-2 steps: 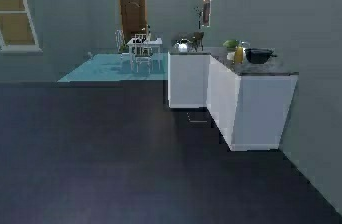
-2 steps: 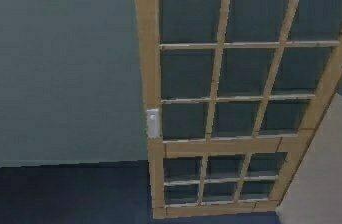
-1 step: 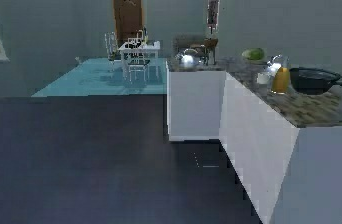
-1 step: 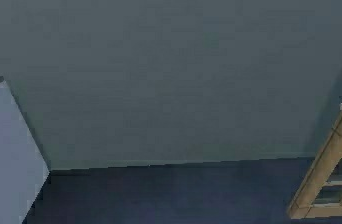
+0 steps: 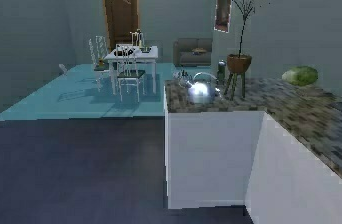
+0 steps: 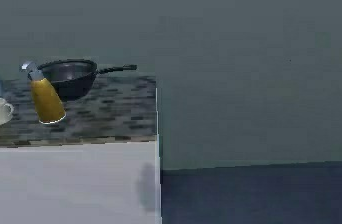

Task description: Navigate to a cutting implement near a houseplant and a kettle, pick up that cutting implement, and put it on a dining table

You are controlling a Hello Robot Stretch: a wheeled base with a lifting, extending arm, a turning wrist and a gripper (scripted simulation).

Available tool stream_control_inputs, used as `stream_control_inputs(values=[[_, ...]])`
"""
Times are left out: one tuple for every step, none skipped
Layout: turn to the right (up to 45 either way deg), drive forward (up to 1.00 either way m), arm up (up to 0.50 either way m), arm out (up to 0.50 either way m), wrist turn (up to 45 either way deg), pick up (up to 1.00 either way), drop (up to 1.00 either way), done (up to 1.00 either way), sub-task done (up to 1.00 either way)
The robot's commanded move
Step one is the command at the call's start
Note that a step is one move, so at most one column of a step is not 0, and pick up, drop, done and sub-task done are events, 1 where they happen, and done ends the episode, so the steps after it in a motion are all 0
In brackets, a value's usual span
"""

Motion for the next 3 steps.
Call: stream_control_inputs(values=[[0.0, 0.40, 0.00, 0.00, 0.0, 0.00, 0.00, 0.00, 0.00], [-21.0, 0.00, 0.00, 0.00, 0.0, 0.00, 0.00, 0.00, 0.00], [0.0, 0.20, 0.00, 0.00, 0.0, 0.00, 0.00, 0.00, 0.00]])
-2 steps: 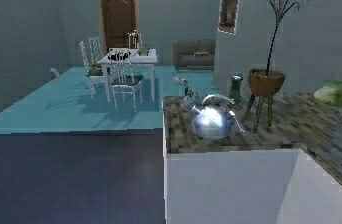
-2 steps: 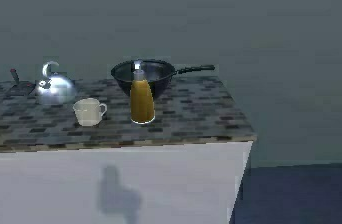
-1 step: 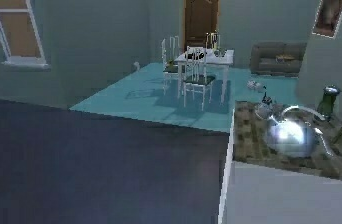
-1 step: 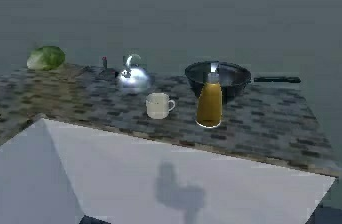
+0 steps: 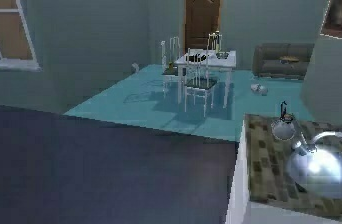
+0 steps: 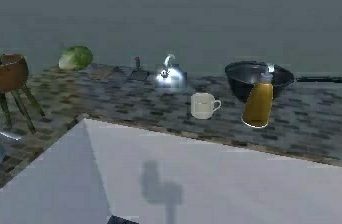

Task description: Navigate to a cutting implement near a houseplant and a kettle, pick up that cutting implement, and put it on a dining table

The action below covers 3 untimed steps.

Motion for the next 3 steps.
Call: stream_control_inputs(values=[[45.0, 0.00, 0.00, 0.00, 0.0, 0.00, 0.00, 0.00, 0.00], [-45.0, 0.00, 0.00, 0.00, 0.0, 0.00, 0.00, 0.00, 0.00], [-39.0, 0.00, 0.00, 0.00, 0.0, 0.00, 0.00, 0.00, 0.00]])
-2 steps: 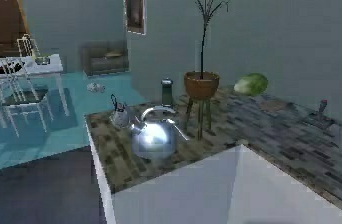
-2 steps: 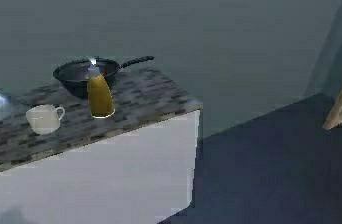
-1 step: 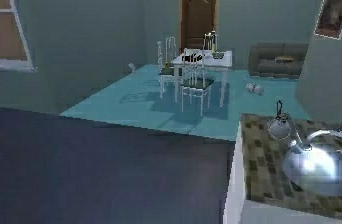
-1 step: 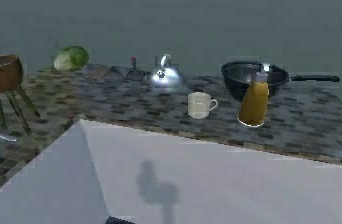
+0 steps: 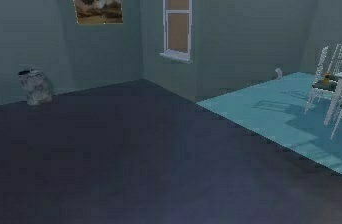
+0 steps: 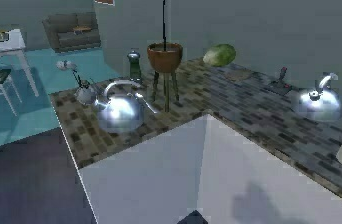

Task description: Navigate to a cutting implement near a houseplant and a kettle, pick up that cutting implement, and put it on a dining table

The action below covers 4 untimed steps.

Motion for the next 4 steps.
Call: stream_control_inputs(values=[[0.0, 0.15, 0.00, 0.00, 0.0, 0.00, 0.00, 0.00, 0.00], [-6.0, 0.00, 0.00, 0.00, 0.0, 0.00, 0.00, 0.00, 0.00], [-3.0, 0.00, 0.00, 0.00, 0.0, 0.00, 0.00, 0.00, 0.00], [45.0, 0.00, 0.00, 0.00, 0.0, 0.00, 0.00, 0.00, 0.00]])
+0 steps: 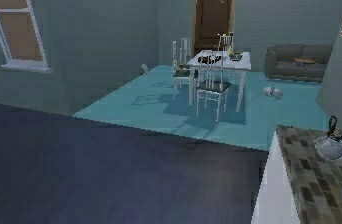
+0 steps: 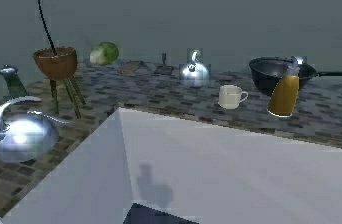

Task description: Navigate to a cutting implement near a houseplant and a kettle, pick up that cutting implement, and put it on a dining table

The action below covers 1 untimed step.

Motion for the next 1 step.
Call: stream_control_inputs(values=[[15.0, 0.00, 0.00, 0.00, 0.0, 0.00, 0.00, 0.00, 0.00]])
